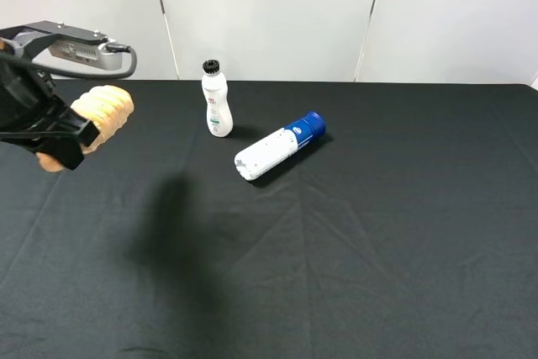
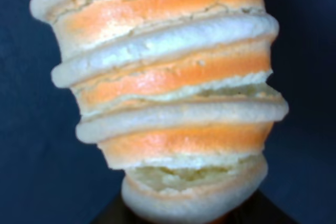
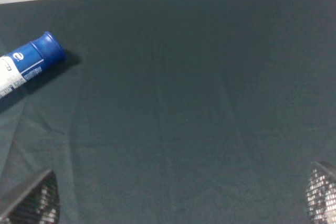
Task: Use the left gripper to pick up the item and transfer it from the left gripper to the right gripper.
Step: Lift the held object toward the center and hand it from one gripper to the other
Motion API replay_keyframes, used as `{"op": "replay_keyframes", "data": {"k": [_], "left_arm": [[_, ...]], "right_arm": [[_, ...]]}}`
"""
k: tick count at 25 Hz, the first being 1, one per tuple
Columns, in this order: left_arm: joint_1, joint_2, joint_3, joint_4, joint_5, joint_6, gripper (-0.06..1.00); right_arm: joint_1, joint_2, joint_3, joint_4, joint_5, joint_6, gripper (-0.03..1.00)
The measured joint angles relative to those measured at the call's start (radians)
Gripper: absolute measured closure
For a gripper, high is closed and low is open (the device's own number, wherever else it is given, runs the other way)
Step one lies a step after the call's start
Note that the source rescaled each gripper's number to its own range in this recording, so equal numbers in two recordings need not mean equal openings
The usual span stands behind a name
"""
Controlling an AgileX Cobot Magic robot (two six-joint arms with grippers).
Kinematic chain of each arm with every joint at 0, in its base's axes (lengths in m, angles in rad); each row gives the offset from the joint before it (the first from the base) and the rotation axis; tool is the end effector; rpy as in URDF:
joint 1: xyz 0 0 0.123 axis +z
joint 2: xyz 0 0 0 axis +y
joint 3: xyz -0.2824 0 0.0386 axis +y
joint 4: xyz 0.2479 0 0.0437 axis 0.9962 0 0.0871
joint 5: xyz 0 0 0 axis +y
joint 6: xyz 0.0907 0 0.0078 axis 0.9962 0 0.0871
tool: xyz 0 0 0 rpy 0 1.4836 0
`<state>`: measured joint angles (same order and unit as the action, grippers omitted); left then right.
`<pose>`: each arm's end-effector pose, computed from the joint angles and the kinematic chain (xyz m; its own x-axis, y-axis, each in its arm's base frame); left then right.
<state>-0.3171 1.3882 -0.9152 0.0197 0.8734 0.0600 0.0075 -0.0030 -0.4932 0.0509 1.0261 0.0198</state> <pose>0.2428 -0.0782 0.2470 -0.8797 0.3651 -0.3048 0.3722 0.9274 0.0366 -0.0032 0.0039 0.2782 -0.4296 0.0429 -0.9020 -0.0270 0.9978 0.0603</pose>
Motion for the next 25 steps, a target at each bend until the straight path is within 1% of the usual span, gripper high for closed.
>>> {"op": "replay_keyframes", "data": {"k": [2, 6, 12, 15, 16, 18, 20, 25], "left_arm": [[0.0, -0.012, 0.0, -0.002, 0.031, 0.048, 0.91], [0.0, -0.021, 0.0, -0.026, 0.062, 0.105, 0.91], [0.0, -0.021, 0.0, -0.138, 0.063, 0.205, 0.91], [-0.001, -0.021, 0.0, -0.176, 0.063, 0.237, 0.91], [-0.007, -0.021, 0.0, -0.177, 0.064, 0.243, 0.91], [-0.037, -0.021, 0.0, -0.175, 0.07, 0.251, 0.91], [-0.085, -0.021, 0.0, -0.168, 0.07, 0.256, 0.91], [-0.226, -0.021, 0.0, -0.141, 0.057, 0.266, 0.92]], "right_arm": [[0.0, 0.0, 0.0, 0.0, 0.0, 0.0, -0.03], [0.0, 0.0, 0.0, 0.0, 0.0, 0.0, -0.03], [0.0, 0.0, 0.0, 0.0, 0.0, 0.0, -0.03], [0.0, 0.0, 0.0, 0.0, 0.0, 0.0, -0.03], [0.0, 0.0, 0.0, 0.0, 0.0, 0.0, -0.03], [0.0, 0.0, 0.0, 0.0, 0.0, 0.0, -0.03], [0.0, 0.0, 0.0, 0.0, 0.0, 0.0, -0.03], [0.0, 0.0, 0.0, 0.0, 0.0, 0.0, -0.03]]}}
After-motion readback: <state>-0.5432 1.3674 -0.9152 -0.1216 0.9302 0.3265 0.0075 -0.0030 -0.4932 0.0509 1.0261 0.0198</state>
